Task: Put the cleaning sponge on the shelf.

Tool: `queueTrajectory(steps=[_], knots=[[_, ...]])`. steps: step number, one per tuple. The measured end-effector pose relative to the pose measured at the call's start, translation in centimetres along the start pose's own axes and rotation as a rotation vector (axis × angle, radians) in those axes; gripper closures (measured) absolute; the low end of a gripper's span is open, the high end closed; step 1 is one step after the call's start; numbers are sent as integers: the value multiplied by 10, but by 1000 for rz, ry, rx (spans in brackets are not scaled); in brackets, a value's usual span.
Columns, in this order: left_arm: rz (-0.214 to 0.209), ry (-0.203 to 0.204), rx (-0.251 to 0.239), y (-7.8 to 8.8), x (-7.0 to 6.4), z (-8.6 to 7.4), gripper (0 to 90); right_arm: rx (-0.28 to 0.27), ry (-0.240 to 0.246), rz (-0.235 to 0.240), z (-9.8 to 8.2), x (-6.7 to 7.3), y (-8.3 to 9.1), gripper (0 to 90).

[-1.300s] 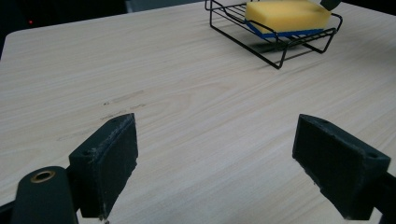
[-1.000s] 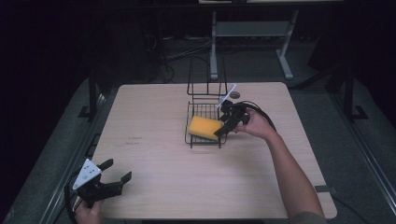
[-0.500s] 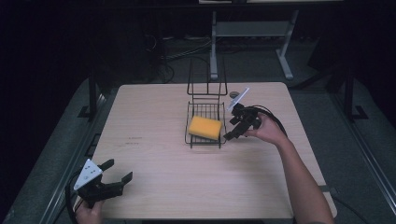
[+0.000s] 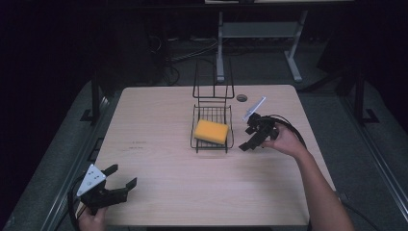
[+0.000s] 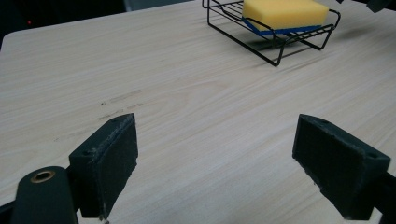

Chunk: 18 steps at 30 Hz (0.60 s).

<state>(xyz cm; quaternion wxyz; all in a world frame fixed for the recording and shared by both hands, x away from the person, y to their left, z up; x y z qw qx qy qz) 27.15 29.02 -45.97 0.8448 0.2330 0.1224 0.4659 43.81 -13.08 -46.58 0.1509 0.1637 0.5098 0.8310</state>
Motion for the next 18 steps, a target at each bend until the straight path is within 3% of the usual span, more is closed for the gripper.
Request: queueTrajectory(steps=[5,18], knots=[[-16,1,-2,-1,-3,1,134,4,-11,-12,-14,6,2,162],[-10,-12,4,-3,-7,2,134,-21,-38,-24,-48,17,6,162]])
Point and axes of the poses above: each handheld gripper's, and its own axes: y roughly backward along the jaws, z roughly out of its top, x roughly to its left, the point moved 7 cm from there along -y, roughly forward along the jaws, and after that the axes turned 4 degrees about x, right-handed, at the moved point
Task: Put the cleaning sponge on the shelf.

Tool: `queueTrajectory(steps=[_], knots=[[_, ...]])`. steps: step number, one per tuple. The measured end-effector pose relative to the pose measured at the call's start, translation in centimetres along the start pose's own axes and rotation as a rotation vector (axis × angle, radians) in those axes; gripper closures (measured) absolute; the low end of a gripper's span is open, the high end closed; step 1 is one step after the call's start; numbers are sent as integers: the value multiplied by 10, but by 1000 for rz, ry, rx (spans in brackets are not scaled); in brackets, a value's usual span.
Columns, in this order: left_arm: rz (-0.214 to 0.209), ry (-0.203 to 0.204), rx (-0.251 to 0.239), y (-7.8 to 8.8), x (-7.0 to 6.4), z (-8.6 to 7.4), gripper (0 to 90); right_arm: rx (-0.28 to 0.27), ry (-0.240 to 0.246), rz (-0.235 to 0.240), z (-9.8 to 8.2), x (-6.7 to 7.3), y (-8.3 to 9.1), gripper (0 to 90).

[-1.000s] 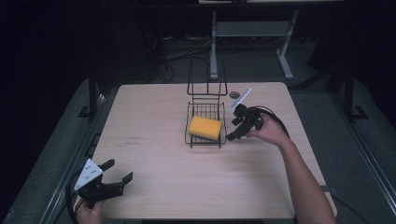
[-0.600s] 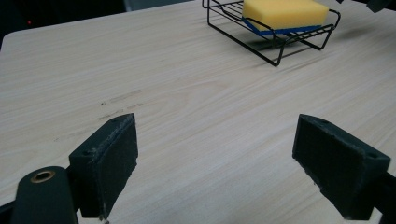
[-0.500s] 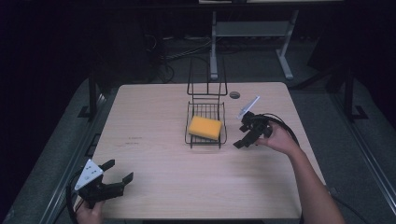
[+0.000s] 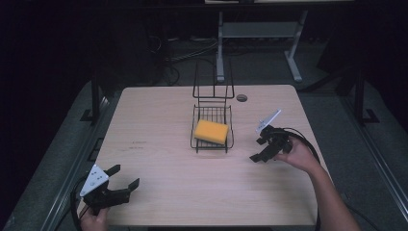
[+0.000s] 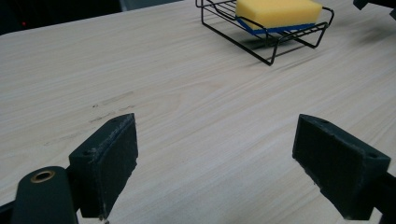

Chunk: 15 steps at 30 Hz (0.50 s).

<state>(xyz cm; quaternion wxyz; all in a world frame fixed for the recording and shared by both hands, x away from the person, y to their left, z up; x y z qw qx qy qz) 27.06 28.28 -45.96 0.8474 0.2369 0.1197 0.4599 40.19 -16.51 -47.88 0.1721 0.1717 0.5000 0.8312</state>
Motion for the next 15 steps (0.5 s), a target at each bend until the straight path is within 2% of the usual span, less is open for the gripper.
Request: queueTrajectory(steps=[15], knots=[[-4,-1,2,-1,-1,0,134,11,-12,-8,-26,13,1,163]])
Point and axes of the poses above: each handheld gripper's, and its own axes: y roughly backward along the jaws, z roughly out of its top, x roughly to its left, the point moved 7 cm from there along -y, roughly forward along the jaws, and after that the axes turned 4 degrees about x, right-handed, at the moved point
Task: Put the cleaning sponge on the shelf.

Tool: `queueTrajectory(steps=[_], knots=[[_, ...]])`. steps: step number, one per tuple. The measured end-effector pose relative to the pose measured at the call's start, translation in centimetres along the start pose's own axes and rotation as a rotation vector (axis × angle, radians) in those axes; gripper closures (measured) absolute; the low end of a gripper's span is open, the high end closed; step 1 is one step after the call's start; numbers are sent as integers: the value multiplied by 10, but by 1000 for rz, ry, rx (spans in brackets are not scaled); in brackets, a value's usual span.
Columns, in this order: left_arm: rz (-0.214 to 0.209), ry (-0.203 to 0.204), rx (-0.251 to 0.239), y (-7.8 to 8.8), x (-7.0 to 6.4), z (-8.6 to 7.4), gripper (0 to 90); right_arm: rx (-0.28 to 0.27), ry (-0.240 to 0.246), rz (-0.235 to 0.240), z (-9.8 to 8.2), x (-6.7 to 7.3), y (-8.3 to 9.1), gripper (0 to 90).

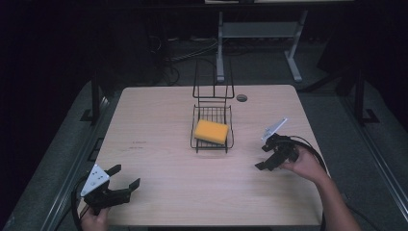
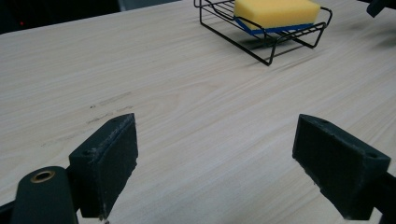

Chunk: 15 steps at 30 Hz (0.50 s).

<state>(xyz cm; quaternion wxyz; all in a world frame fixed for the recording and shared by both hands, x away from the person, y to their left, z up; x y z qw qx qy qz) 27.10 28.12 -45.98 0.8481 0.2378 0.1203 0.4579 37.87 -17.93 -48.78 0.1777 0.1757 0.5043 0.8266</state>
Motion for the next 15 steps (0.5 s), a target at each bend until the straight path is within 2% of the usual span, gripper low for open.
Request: queueTrajectory(steps=[12,15], knots=[[-3,-9,5,-3,-3,1,134,-9,-25,-7,-23,10,-3,166],[-3,-14,7,-3,-4,2,134,-25,-9,-38,-26,17,2,165]])
Point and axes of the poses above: each handheld gripper's, and its own axes: y roughly backward along the jaws, z roughly out of its top, x roughly to its left, the point moved 7 cm from there along -y, roughly forward along the jaws, and after that the axes turned 4 degrees about x, right-handed, at the moved point
